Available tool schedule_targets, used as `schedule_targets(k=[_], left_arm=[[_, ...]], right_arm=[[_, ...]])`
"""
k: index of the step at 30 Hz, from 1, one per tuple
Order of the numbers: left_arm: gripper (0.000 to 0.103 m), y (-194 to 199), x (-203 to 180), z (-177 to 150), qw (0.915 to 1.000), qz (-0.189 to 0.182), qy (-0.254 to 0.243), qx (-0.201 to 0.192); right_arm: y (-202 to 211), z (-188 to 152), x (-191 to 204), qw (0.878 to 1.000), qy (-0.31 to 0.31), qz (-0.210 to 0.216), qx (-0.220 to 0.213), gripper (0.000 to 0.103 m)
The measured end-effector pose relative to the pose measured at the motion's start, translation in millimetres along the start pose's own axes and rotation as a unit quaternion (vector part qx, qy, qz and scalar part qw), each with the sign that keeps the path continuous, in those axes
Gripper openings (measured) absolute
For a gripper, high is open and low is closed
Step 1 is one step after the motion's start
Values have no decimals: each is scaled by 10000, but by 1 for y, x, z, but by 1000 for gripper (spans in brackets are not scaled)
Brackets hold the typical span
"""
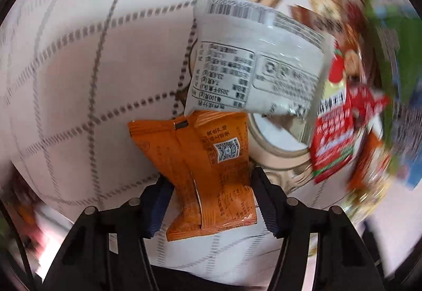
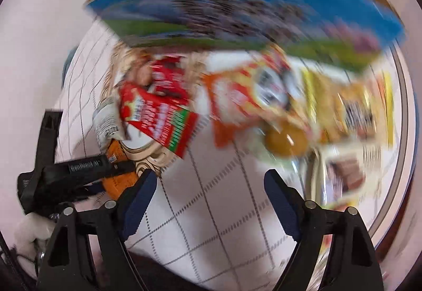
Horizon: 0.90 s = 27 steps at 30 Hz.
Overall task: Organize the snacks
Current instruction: 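Grasp the orange packet with left tool while right tool grasps red spicy packet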
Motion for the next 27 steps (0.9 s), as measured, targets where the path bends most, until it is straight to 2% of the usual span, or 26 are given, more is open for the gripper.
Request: schedule_targets(k=[4, 6, 8, 10, 12, 16, 20, 22, 23, 25, 27], left_arm=[[58, 8, 1, -4, 9941, 581, -902, -166], [58, 9, 4, -5, 9911, 713, -1114, -177], [58, 9, 9, -7, 9915, 634, -1121, -178], [60, 8, 11, -6, 9931, 527, -1038, -142], [61, 7, 16, -7, 9939, 467, -989, -125], [61, 4, 14, -3, 9937, 483, -985, -216], [61, 3, 10, -10, 9915, 571, -1138, -262], [62, 1, 5, -17, 9898, 658, -1237, -250], [62, 2, 2, -13, 9893, 682, -1266, -244], [62, -1, 0, -14, 9882, 726, -1326, -228], [62, -9, 0, -13, 9882, 728, -1333, -208]], right_arm=[[-17, 30, 44, 9954, 940, -135, -113, 79], [-33, 42, 65, 9912, 1306, -211, -59, 79], [-52, 50, 84, 9847, 1713, -316, 73, 79], [-75, 54, 99, 9751, 2120, -594, 266, 79], [-88, 56, 104, 9692, 2286, -846, 359, 76], [-89, 54, 96, 9756, 1952, -838, 551, 68], [-85, 27, 63, 9878, 969, -452, 1135, 67], [-84, 10, 42, 9871, 15, 136, 1595, 70], [-83, 0, 34, 9797, -433, 534, 1881, 71], [-79, -8, 33, 9727, -489, 852, 2101, 74], [-70, -6, 35, 9805, -221, 720, 1815, 79]])
Point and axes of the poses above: each gripper's, at about its wrist camera, not at the fingertips, and y roughly against the way its jaws point, x to its left, z to its top, the point moved 6 cm from there along -y, roughly the way its jaws point, and after that the axes turned 9 degrees about -z, right-handed, at the moved point
